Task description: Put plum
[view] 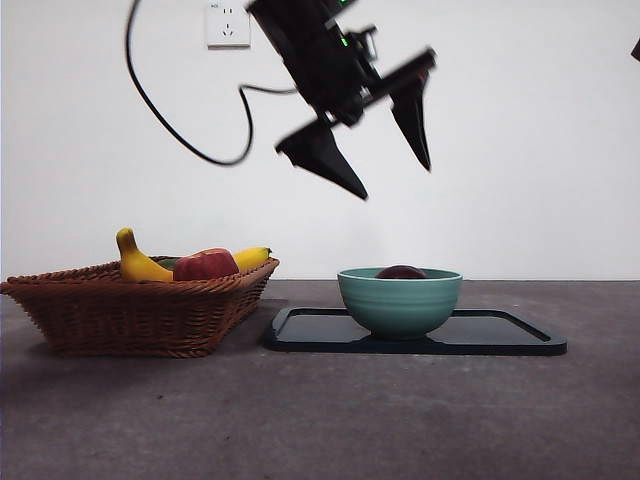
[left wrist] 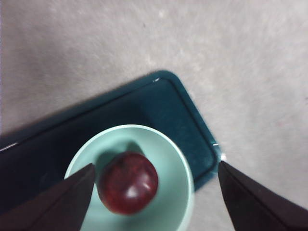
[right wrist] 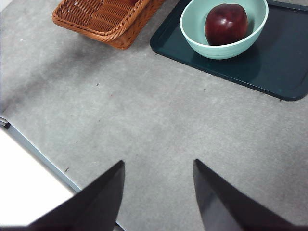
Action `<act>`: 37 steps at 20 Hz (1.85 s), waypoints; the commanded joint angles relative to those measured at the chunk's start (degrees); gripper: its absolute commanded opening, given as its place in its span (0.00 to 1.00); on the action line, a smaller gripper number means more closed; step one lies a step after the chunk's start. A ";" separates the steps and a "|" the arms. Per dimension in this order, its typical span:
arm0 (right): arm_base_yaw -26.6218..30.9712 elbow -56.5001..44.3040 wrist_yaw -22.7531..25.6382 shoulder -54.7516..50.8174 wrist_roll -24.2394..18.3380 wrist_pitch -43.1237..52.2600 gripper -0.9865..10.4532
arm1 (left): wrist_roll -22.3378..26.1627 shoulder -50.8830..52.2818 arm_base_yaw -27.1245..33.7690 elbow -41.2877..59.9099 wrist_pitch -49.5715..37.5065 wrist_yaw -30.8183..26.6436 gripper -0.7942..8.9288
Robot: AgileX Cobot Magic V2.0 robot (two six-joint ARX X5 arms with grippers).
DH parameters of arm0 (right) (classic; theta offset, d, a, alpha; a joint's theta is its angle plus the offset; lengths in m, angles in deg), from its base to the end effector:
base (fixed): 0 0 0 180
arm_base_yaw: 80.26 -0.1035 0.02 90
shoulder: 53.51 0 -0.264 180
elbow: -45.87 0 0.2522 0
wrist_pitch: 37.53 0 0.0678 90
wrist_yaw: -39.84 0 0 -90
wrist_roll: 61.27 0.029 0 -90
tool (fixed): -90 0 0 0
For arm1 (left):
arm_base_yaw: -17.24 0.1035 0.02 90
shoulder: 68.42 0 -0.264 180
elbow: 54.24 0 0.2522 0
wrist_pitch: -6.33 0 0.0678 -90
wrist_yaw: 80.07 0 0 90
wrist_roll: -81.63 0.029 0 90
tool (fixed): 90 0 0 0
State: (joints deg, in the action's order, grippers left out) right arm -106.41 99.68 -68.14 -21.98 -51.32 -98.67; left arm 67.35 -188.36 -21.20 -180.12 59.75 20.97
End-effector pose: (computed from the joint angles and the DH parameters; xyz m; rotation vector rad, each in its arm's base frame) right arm 0.0882 0.0533 0.2773 0.1090 0.7549 0.6773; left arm 0.3629 -0.2951 0.2874 -0.0185 0.9222 -0.7016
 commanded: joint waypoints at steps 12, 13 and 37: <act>-0.31 0.20 0.04 0.15 0.48 -1.14 0.28 | 4.72 -9.55 -3.21 -1.95 -0.96 -8.17 0.49; -0.31 0.20 0.04 0.15 0.46 -1.11 0.28 | 4.76 -9.55 -3.21 -1.95 -1.38 -8.20 0.49; -0.31 0.20 1.75 0.15 -0.35 -1.11 0.28 | 6.19 -9.73 -4.11 -2.10 1.16 -8.20 0.33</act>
State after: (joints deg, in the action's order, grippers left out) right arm -106.41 99.68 -66.57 -21.98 -51.40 -100.09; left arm 72.24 -198.76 -25.00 -180.56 61.17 12.89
